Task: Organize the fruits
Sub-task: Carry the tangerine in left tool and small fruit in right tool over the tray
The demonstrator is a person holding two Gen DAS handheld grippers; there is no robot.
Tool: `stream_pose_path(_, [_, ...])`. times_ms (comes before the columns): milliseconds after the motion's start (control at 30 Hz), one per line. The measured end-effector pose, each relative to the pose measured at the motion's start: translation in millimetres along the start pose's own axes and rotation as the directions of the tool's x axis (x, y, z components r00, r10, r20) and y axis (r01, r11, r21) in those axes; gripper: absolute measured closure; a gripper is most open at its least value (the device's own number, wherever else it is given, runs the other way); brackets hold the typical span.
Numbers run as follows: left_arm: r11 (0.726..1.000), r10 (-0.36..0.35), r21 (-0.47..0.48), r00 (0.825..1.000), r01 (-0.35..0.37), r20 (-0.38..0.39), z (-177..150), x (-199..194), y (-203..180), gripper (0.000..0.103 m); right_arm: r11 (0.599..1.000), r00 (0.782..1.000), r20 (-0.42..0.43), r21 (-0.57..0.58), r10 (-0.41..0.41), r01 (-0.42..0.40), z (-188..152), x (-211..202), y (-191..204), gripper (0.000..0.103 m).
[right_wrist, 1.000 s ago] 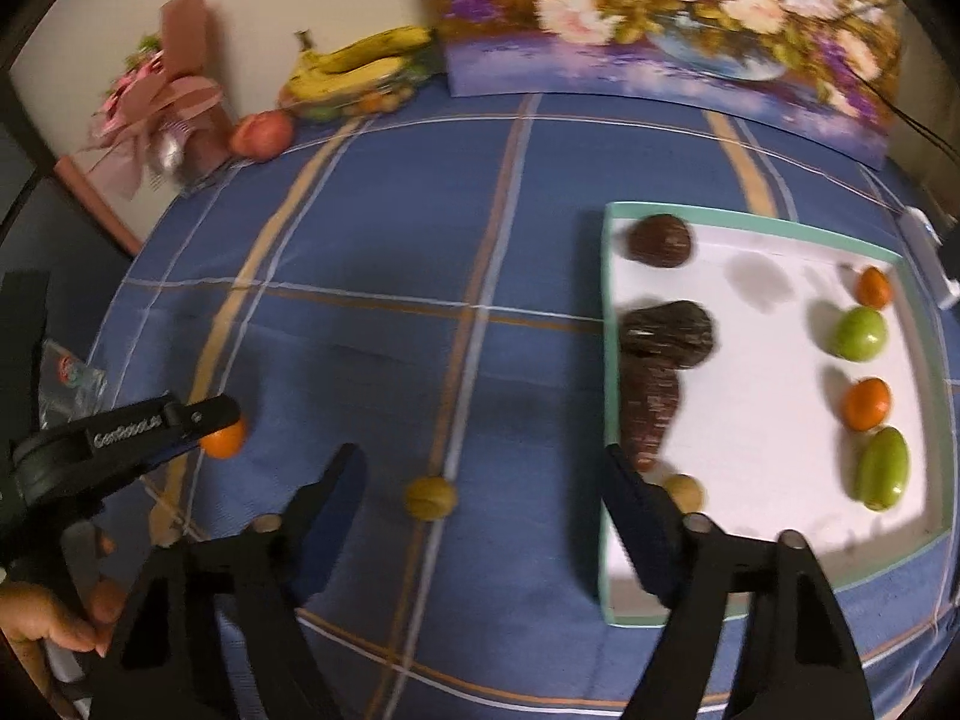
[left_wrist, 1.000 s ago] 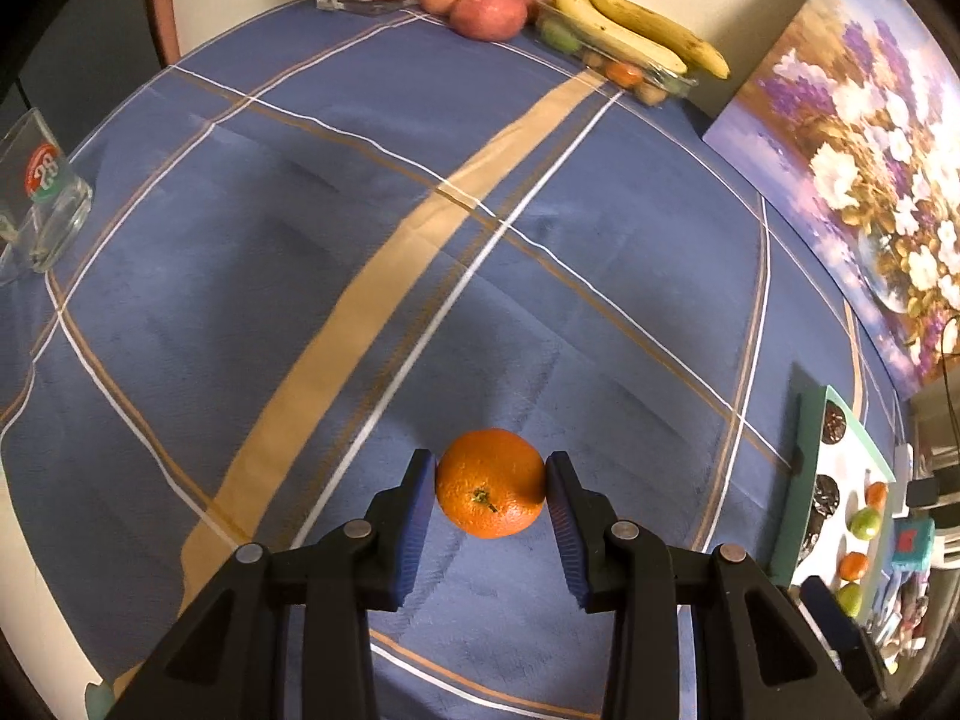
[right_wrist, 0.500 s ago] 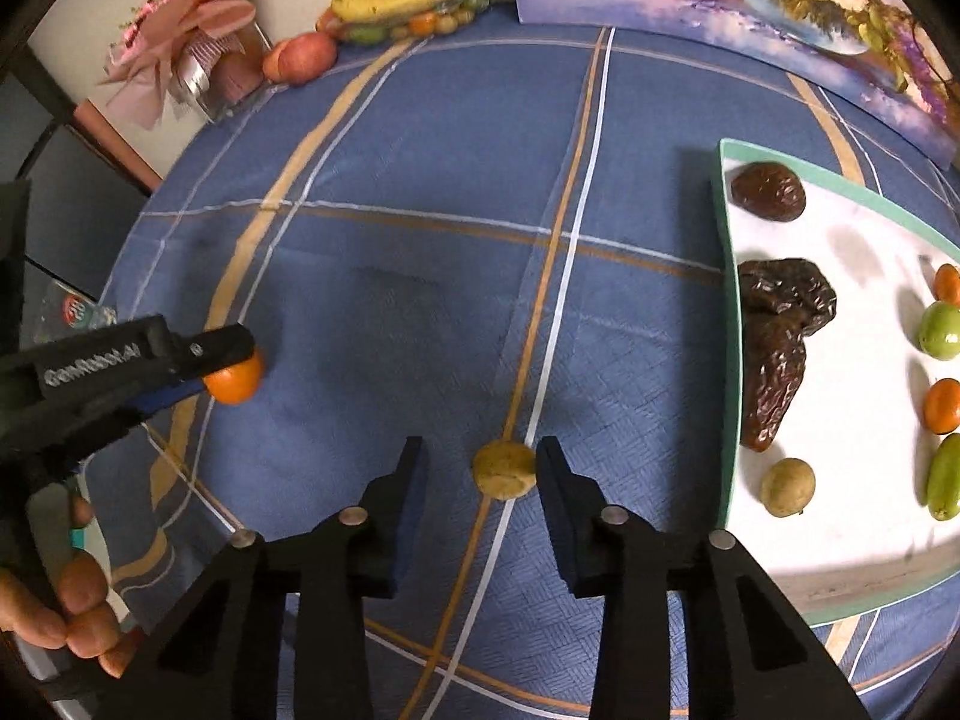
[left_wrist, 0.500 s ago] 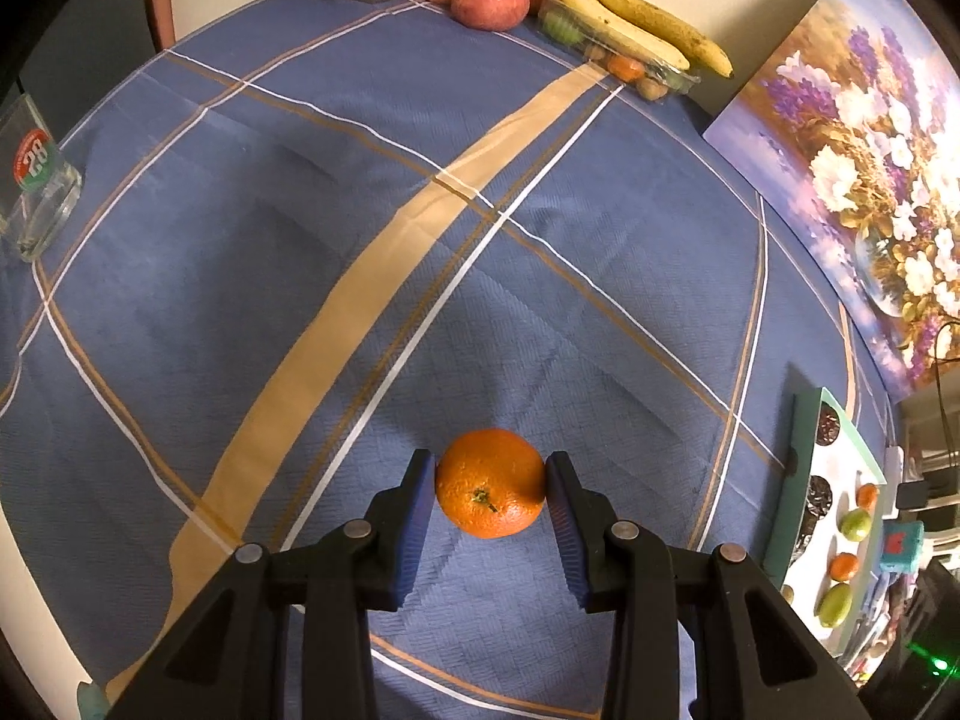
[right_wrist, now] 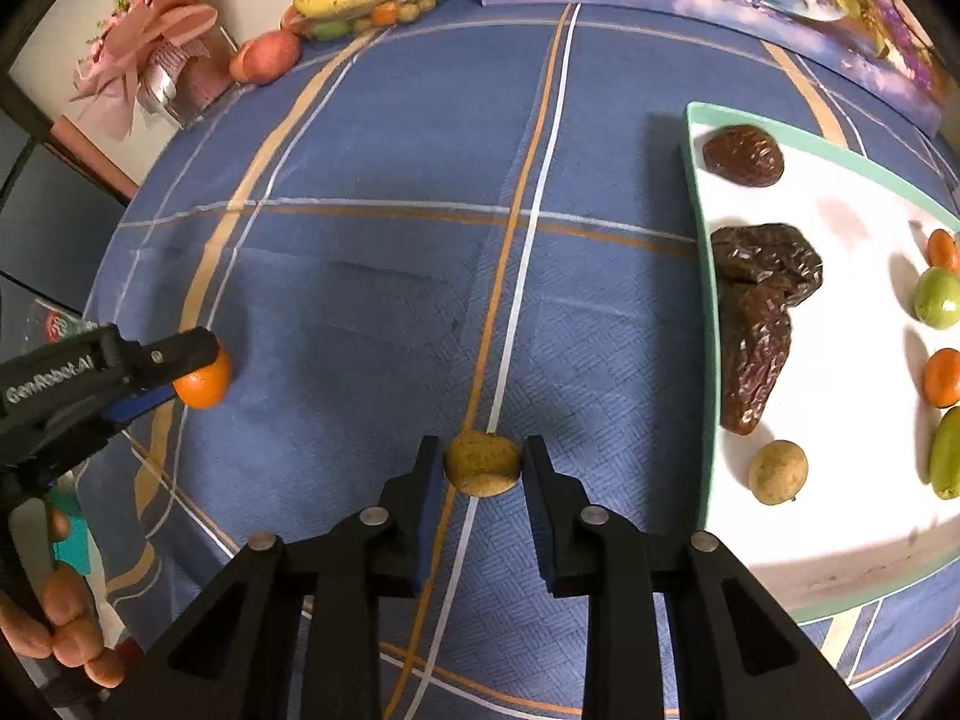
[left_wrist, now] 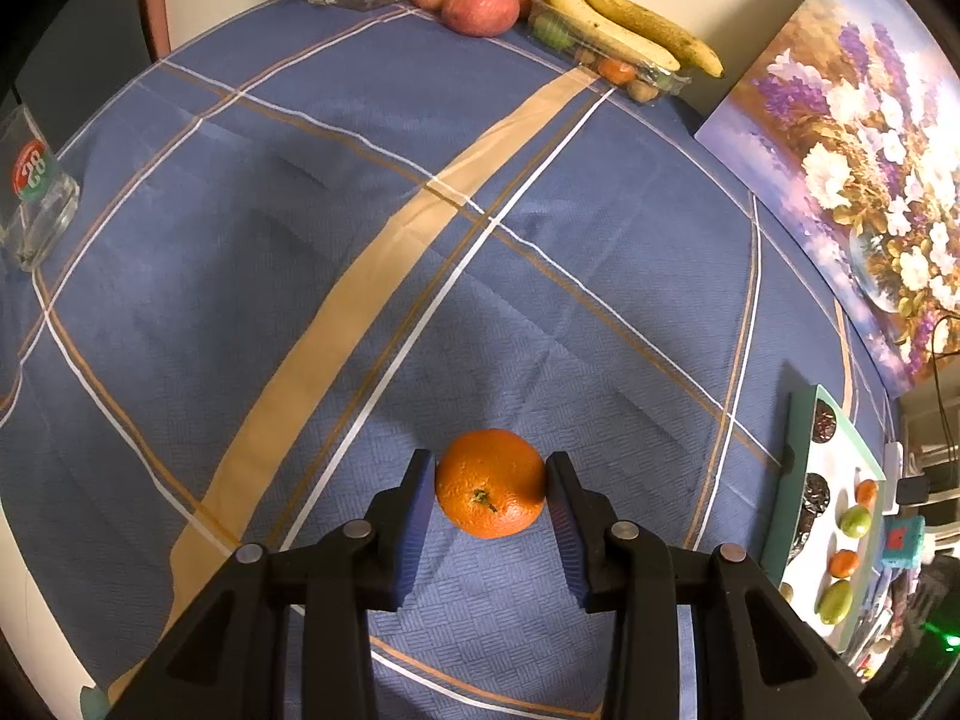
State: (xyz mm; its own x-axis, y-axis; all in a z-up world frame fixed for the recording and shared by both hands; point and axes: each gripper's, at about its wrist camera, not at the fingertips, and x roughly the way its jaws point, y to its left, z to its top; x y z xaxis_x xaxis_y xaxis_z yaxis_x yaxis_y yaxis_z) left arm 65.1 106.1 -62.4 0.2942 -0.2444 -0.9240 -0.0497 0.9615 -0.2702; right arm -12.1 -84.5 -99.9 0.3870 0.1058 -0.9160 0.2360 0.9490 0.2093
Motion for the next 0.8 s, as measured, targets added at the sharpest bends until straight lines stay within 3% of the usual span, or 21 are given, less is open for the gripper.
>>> stream_pose_path(533, [0.997, -0.009, 0.071, 0.999, 0.005, 0.050, -3.8, -13.3, -24.6, 0.063, 0.998, 0.993, 0.105, 0.023, -0.055, 0.052, 0.7, -47.3, -11.3, 0.075])
stream_pose_path(800, [0.988, -0.033, 0.156, 0.997, 0.022, 0.068, -12.9, -20.3, -53.9, 0.063, 0.995, 0.987, 0.145, 0.086, -0.069, 0.057, 3.9, -63.5, -34.9, 0.075])
